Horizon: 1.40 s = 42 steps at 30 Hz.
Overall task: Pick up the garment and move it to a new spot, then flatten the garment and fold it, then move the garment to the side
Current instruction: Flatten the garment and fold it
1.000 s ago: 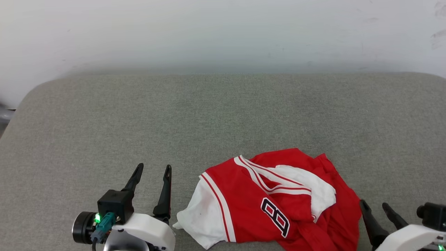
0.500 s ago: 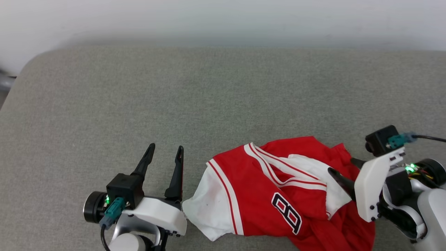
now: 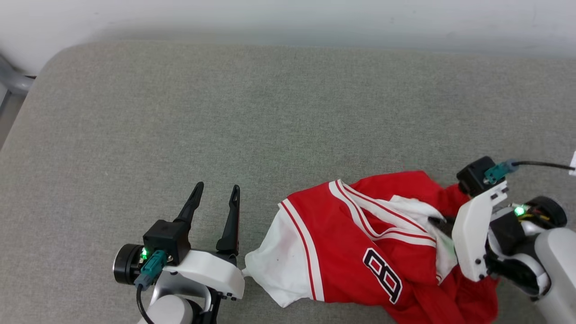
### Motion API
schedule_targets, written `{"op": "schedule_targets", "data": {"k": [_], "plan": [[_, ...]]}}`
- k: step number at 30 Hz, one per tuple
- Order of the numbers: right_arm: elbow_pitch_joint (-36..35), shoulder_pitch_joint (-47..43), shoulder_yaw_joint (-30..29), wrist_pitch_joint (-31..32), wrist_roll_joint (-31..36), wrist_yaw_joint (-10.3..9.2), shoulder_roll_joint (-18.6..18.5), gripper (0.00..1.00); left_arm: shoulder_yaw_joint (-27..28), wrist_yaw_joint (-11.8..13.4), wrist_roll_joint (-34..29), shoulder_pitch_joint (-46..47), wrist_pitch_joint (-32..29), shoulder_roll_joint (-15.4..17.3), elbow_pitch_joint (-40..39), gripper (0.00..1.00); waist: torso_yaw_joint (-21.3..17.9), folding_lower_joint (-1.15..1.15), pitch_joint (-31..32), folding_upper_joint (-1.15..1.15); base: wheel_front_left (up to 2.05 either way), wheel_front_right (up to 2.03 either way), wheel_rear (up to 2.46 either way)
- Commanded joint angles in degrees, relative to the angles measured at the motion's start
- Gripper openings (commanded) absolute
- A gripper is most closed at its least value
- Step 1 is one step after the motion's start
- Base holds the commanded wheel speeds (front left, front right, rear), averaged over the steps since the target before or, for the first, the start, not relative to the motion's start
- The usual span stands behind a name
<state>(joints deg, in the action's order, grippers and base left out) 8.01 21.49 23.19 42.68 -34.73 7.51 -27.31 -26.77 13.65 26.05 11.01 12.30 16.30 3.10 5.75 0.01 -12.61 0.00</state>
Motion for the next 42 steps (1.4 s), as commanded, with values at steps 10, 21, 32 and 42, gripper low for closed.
{"op": "schedule_targets", "data": {"k": [10, 21, 32, 42], "plan": [[1.18, 1.30, -13.37, -7.45, 4.52, -0.04, 0.08, 0.00, 0.31, 0.54, 0.52, -1.61, -0.27, 1.27, -0.34, 1.00, -2.39, -0.01, 3.26, 0.00, 0.00, 0.00, 0.00], [9.34, -12.62, -36.28, -13.58, 7.26, -0.04, 10.52, 0.00, 0.22, 1.08, 1.30, -3.25, -0.99, 1.93, -0.57, 1.00, -3.01, -0.01, 4.35, 0.00, 0.00, 0.00, 0.00], [5.38, -19.49, -41.62, -34.72, 12.93, -0.04, 20.73, 1.00, 0.58, 2.03, 1.82, -4.93, -1.71, 3.11, -1.09, 1.00, -3.83, -0.01, 6.87, 0.00, 0.00, 0.00, 0.00], [-4.13, -24.42, -31.41, -26.17, 15.89, -0.04, 18.47, 1.00, 0.44, 3.06, 2.34, -7.23, -2.85, 4.07, -2.58, 1.00, -5.61, -0.01, 9.69, 0.00, 0.00, 0.00, 0.00]]}}
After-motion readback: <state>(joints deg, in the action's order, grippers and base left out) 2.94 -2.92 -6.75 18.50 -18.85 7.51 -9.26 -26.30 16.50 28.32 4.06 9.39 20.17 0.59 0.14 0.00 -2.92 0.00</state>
